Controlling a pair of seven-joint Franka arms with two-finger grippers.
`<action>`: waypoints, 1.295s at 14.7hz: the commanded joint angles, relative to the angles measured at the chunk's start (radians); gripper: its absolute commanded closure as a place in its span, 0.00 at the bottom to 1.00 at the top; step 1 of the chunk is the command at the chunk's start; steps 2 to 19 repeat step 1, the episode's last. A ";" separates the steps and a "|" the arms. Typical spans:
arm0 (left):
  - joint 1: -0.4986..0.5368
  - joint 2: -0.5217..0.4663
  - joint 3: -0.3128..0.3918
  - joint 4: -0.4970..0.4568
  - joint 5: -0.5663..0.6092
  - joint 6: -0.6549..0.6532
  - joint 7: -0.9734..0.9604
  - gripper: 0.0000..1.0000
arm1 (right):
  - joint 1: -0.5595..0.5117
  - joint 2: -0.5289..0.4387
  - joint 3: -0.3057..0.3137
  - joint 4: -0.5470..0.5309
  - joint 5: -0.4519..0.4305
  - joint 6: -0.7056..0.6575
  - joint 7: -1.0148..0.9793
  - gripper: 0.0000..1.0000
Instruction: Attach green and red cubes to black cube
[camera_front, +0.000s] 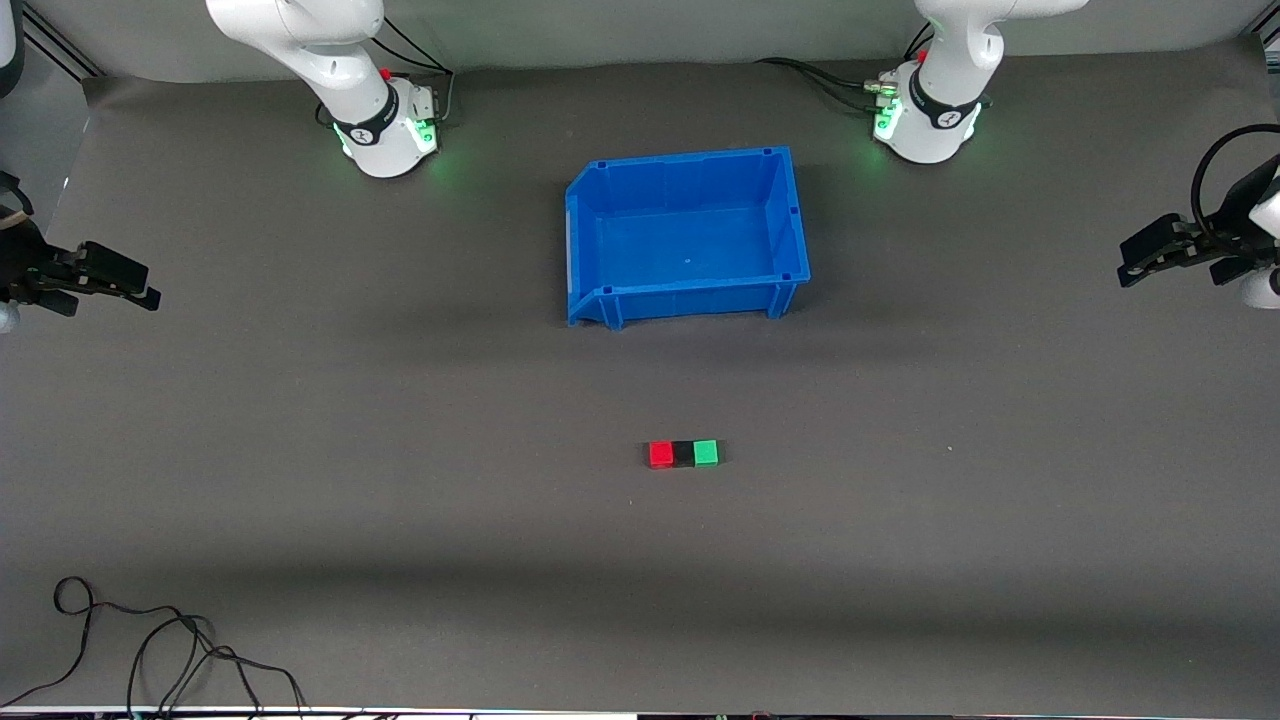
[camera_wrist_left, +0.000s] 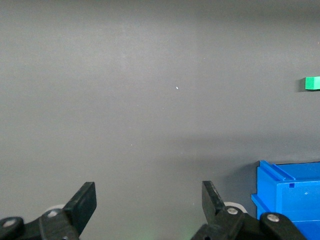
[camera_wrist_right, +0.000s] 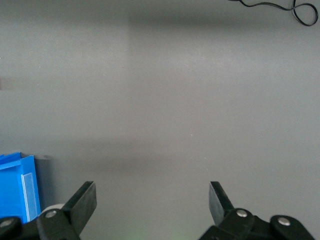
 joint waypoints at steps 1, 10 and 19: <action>0.000 -0.020 0.004 -0.023 -0.008 0.011 0.017 0.06 | 0.002 -0.014 0.000 -0.014 -0.021 0.005 -0.013 0.00; 0.000 -0.020 0.004 -0.023 -0.008 0.011 0.017 0.06 | 0.002 -0.014 0.000 -0.014 -0.021 0.005 -0.013 0.00; 0.000 -0.020 0.004 -0.023 -0.008 0.011 0.017 0.06 | 0.002 -0.014 0.000 -0.014 -0.021 0.005 -0.013 0.00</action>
